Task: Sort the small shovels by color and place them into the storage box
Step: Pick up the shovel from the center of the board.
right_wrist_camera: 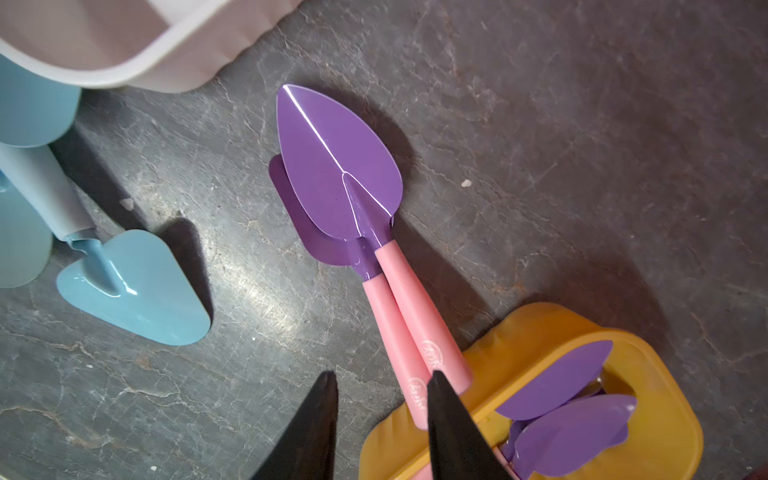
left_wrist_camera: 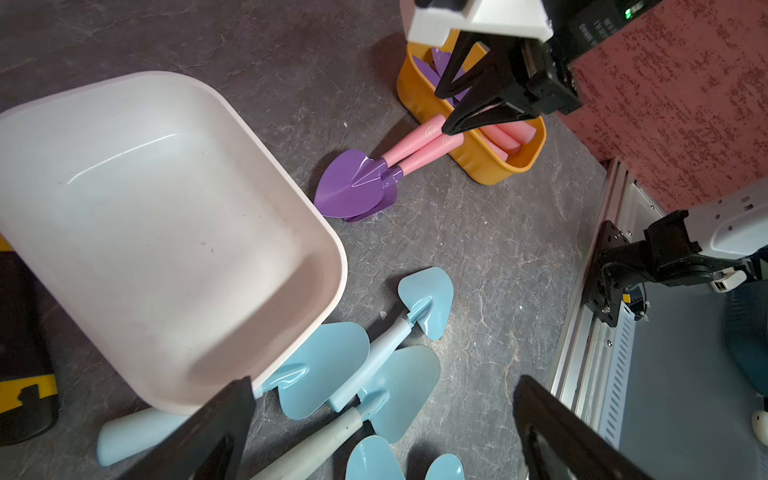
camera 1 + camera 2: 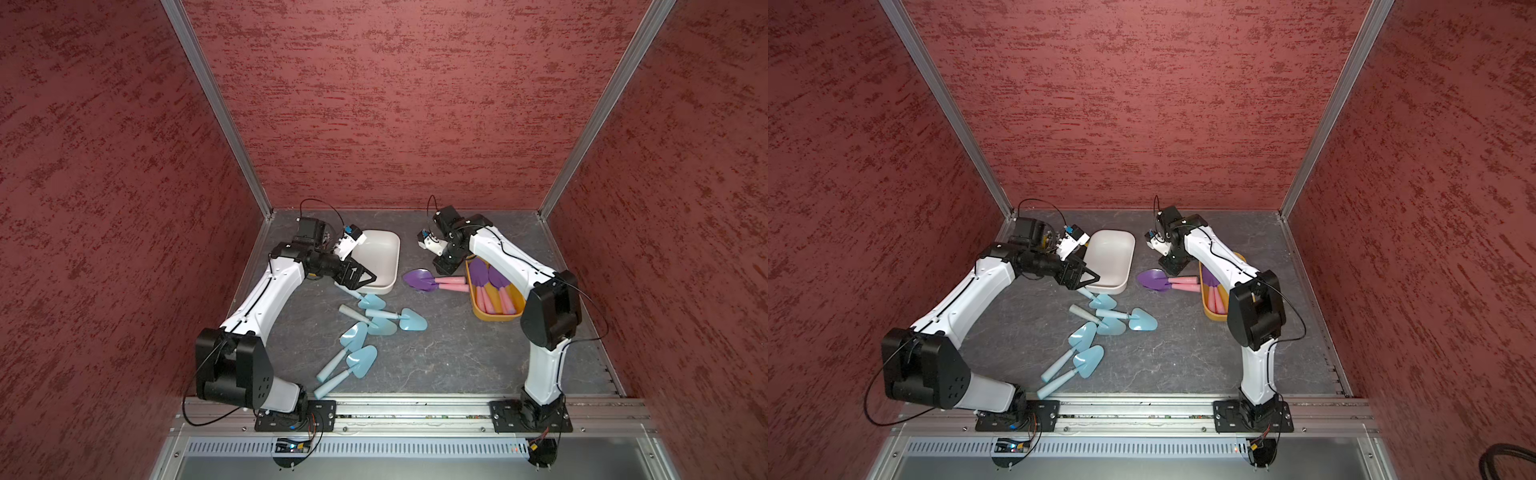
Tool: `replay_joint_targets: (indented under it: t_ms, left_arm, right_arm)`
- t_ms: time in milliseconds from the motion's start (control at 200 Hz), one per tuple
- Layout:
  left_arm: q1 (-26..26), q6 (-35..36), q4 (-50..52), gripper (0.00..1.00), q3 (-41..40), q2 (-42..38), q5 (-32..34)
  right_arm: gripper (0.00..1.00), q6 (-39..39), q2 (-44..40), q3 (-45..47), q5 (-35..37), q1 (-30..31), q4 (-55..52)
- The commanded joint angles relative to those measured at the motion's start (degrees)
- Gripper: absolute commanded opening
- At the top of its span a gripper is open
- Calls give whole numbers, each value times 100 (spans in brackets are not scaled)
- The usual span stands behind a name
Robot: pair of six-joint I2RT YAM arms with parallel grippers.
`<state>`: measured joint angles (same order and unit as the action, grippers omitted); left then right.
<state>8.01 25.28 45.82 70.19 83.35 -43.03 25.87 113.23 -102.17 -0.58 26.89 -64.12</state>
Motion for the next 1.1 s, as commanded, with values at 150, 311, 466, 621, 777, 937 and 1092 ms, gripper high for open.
replay_joint_targets:
  t_ms: [150, 311, 466, 621, 777, 937, 1092]
  left_arm:
    - [-151, -164, -339, 100, -77, 168, -74]
    - [-157, -198, -367, 100, -65, 303, -92]
    - [-155, -399, -645, 100, -271, 354, -197]
    - [-151, -510, -757, 100, -340, 396, -303]
    - [-152, -515, -752, 100, -331, 402, -282]
    - [-152, -506, -757, 100, -341, 392, -262]
    - [-151, -498, -750, 100, -340, 383, -241]
  right_arm:
    - [38, 330, 557, -246, 110, 8, 259]
    - [37, 321, 883, -349, 90, -2, 268]
    - [37, 351, 1080, -420, 33, -17, 330]
    - [37, 361, 1277, -554, -56, -61, 228]
    - [37, 375, 1411, -612, -148, -115, 150]
    - [37, 431, 1517, -682, -223, -143, -74]
    - [36, 420, 1587, -696, -207, -167, -153]
